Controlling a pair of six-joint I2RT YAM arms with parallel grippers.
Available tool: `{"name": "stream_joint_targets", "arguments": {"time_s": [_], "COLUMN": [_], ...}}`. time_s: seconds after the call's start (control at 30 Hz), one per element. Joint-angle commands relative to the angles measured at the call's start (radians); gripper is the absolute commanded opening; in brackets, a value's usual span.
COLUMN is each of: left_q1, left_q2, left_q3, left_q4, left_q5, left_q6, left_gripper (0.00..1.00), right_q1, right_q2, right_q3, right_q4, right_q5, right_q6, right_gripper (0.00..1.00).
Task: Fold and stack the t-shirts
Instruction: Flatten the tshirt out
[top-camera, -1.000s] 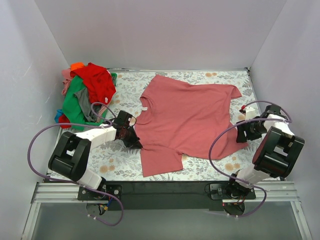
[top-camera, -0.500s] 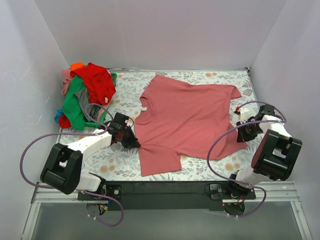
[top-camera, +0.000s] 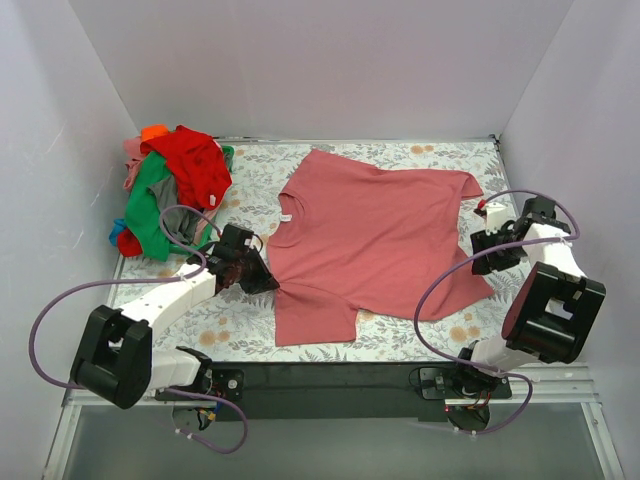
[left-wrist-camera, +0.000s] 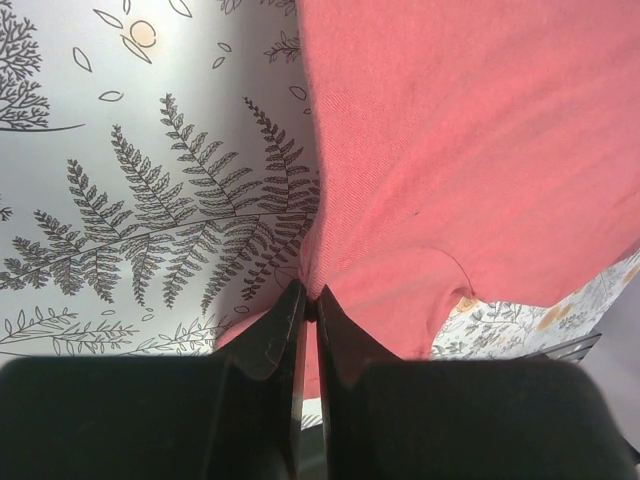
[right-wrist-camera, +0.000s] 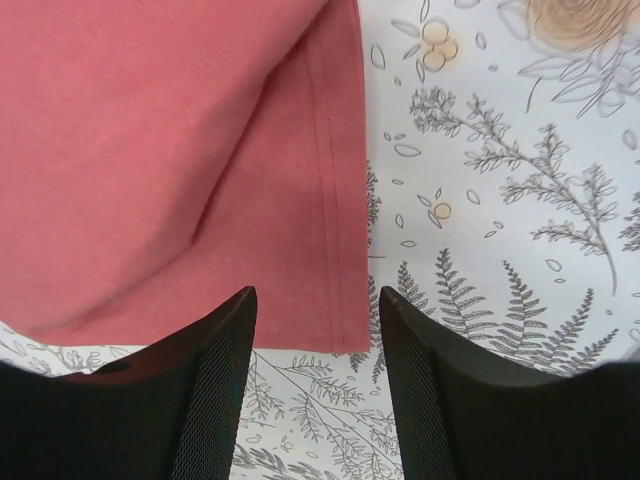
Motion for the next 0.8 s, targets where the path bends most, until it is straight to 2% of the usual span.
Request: {"name": "stream_joint_targets", "arguments": {"time_s": [0.0, 0.37, 0.53, 0.57, 0.6, 0.67, 0.7, 0.77], "left_q1": [0.003, 0.001, 0.003, 0.001, 0.003, 0.003, 0.003, 0.003], "left_q2": [-0.004, 0.052, 0.056, 0.056, 0.056, 0.057, 0.059, 0.051], "left_q3": [0.017, 0.038, 0.034, 0.031, 0.028, 0.023, 0.024, 0.018], "left_q4": [-0.006, -0.034, -0.045, -0.043, -0.043, -0.043, -0.039, -0.033], "left_q5": [0.03, 0.046, 0.039, 0.042, 0.044, 0.047, 0.05, 0.056], "left_q6": [0.014, 0.031, 0.038, 0.04, 0.043, 0.052, 0.054, 0.057], "left_gripper": [0.0, 0.0, 0.0, 0.0, 0.0, 0.0, 0.0, 0.0], "right_q1": [0.002, 0.0, 0.0, 0.0, 0.0, 0.0, 0.0, 0.0], "right_q2": [0.027, 0.037, 0.033, 0.028, 0.028, 0.045, 0.051, 0.068], "right_q3": [-0.033, -0.123, -0.192, -0.203, -0.217, -0.221, -0.22, -0.217], "right_q4": [0.072, 0.183, 0.181, 0.181, 0.181, 0.181, 0.18, 0.18], "right_q5": [0.054, 0.156, 0.181, 0.181, 0.179, 0.173, 0.167, 0.153], "right_q6": [0.034, -0.017, -0.045, -0.048, -0.049, -0.046, -0.045, -0.035], "right_gripper": [0.6, 0.61, 0.52, 0.49, 0.42, 0.34, 0.24, 0.14]}}
